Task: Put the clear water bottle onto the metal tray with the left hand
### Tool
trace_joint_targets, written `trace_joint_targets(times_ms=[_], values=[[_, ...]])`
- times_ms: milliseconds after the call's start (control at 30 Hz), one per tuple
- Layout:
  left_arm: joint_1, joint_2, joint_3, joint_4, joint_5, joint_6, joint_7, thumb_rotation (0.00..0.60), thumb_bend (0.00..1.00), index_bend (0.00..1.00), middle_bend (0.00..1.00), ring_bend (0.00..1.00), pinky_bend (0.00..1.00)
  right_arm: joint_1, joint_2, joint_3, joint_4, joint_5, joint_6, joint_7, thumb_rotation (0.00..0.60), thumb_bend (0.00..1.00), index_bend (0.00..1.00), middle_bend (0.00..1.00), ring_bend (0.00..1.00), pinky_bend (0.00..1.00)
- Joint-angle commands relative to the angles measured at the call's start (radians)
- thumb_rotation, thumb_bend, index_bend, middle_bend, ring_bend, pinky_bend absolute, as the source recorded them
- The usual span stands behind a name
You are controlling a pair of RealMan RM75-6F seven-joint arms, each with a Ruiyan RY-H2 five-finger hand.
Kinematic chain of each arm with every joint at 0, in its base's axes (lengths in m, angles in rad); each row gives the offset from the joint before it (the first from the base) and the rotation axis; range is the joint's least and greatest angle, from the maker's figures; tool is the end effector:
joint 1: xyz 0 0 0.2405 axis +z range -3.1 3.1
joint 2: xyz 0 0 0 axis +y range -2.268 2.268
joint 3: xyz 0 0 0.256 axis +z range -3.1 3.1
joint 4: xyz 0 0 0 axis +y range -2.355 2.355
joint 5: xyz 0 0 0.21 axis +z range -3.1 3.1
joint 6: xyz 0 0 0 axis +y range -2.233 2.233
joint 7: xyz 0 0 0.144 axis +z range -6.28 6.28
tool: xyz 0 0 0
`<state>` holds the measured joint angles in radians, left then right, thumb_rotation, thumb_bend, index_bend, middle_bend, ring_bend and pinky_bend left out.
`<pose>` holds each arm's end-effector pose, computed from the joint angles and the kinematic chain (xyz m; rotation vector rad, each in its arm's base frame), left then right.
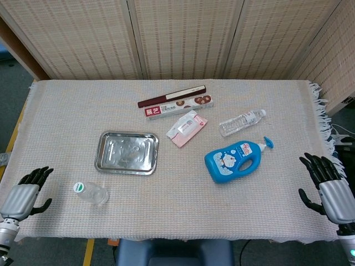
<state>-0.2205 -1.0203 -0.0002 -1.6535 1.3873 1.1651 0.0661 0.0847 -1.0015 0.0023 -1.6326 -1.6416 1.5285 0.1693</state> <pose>-0.3229 0.2057 0.1472 -1.5912 -1.0340 -0.6201 -0.2983 -0.1698 0.1850 1.4855 -0.9161 1.0236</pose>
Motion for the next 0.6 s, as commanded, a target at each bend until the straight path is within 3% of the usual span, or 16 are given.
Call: trace_joint_targets(times_ms=[33,167,333,600], values=[[-0.024,0.095,0.021,-0.093,-0.047,-0.091,-0.017,0.600,0.38,0.01,0.00,0.00,0.13,-0.001,0.000,0.002,0.001,-0.001,0.004,0.003,0.600,0.18,0.00,0.00,0.00,0.04],[-0.043,0.163,0.020,-0.169,-0.036,-0.155,-0.175,0.600,0.38,0.00,0.00,0.00,0.14,0.000,-0.002,0.004,0.005,0.003,0.001,0.004,0.600,0.18,0.00,0.00,0.00,0.04],[-0.054,0.194,0.021,-0.195,0.073,-0.165,-0.436,0.600,0.38,0.00,0.00,0.00,0.13,0.000,0.001,0.000,0.003,-0.002,-0.004,0.004,0.600,0.18,0.00,0.00,0.00,0.04],[-0.031,0.111,0.003,-0.198,0.082,-0.081,-0.546,0.600,0.38,0.00,0.00,0.00,0.13,0.001,0.004,0.003,0.005,0.000,-0.006,0.012,0.600,0.18,0.00,0.00,0.00,0.04]])
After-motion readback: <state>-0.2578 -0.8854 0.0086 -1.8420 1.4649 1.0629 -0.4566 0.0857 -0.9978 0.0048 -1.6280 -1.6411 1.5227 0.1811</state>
